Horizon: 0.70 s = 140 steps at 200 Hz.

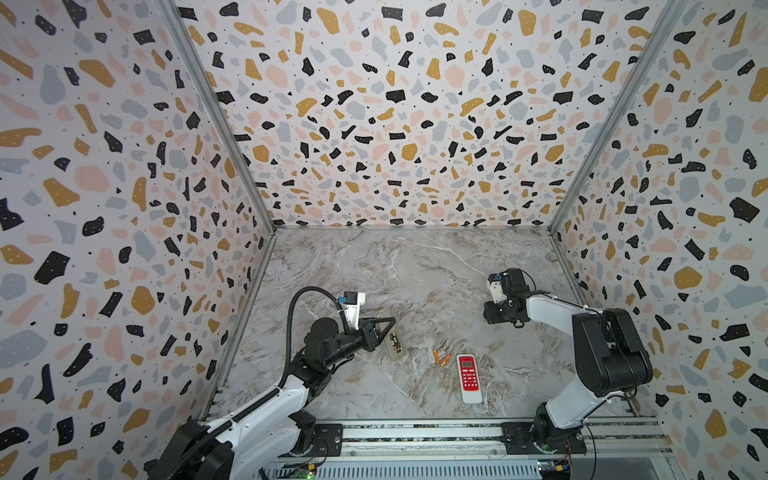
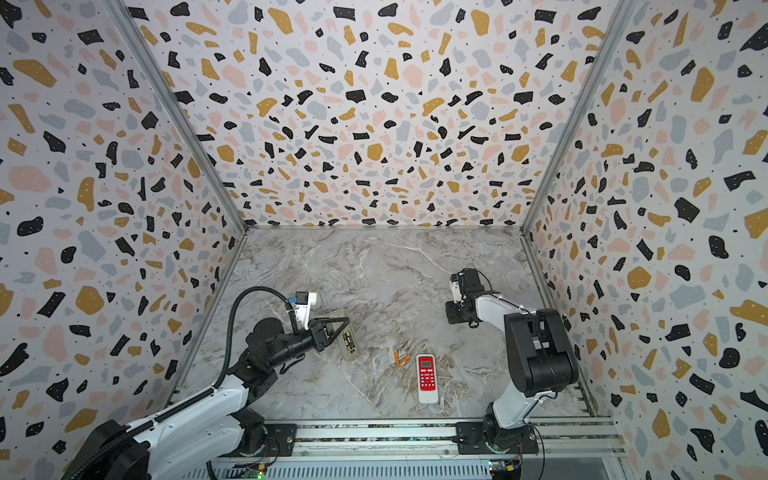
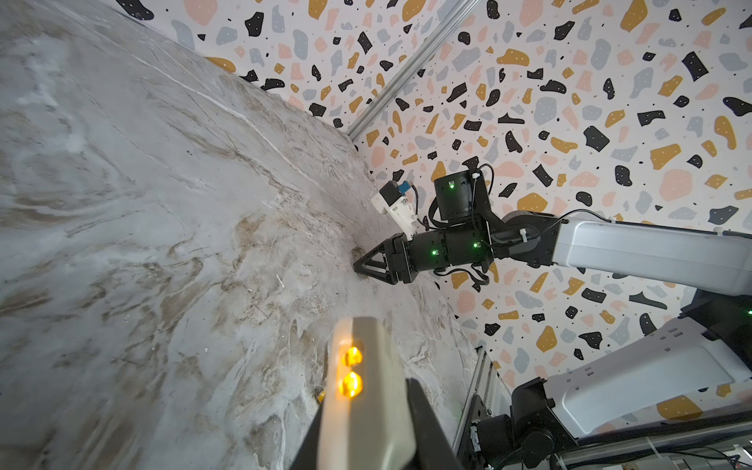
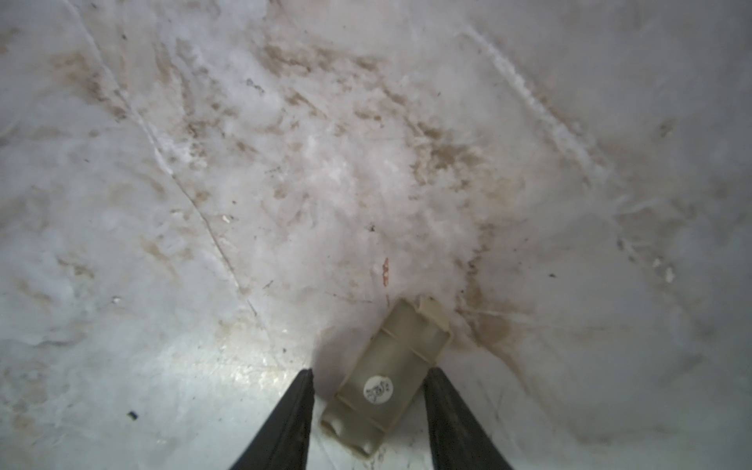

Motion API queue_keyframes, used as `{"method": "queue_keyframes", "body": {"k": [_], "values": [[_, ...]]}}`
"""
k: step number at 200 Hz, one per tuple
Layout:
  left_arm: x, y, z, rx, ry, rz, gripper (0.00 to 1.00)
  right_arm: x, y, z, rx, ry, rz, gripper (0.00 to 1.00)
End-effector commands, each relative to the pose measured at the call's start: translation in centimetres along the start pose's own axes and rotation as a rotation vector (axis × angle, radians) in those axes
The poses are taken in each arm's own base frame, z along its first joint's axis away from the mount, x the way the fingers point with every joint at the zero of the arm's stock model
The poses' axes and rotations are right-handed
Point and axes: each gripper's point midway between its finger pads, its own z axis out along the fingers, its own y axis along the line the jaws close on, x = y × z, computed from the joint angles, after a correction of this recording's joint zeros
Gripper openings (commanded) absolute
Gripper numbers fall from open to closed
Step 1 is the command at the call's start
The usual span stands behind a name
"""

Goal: Load the batteries into the remote control
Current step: 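Rotate and lower the right gripper to straddle the beige battery cover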

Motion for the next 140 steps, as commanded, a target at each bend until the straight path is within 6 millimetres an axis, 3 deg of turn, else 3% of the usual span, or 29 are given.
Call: {"method": "queue_keyframes", "body": {"k": [1,44,94,140], "values": [[-1.3,-1.2,-0.1,0.048,-0.053,0.051,0.00,0.1,-0.1,0.5,0.003,0.025,-0.002,0.47],[-1.3,-1.1,0.1,0.043,-0.047,0.051,0.00,0.4,0.3,1.2,0.008,0.054,-0.035,0.44],[-1.4,-1.0,0.2,0.043,-0.047,0.048,0.00,1.2,4.1,2.6,-0.006,0.120,-0.146,0.40],[-1.3,-0.8,0.2,0.037,-0.043,0.049,0.00,0.5,3.4,1.2,0.053,0.110,-0.170,0.42]]}}
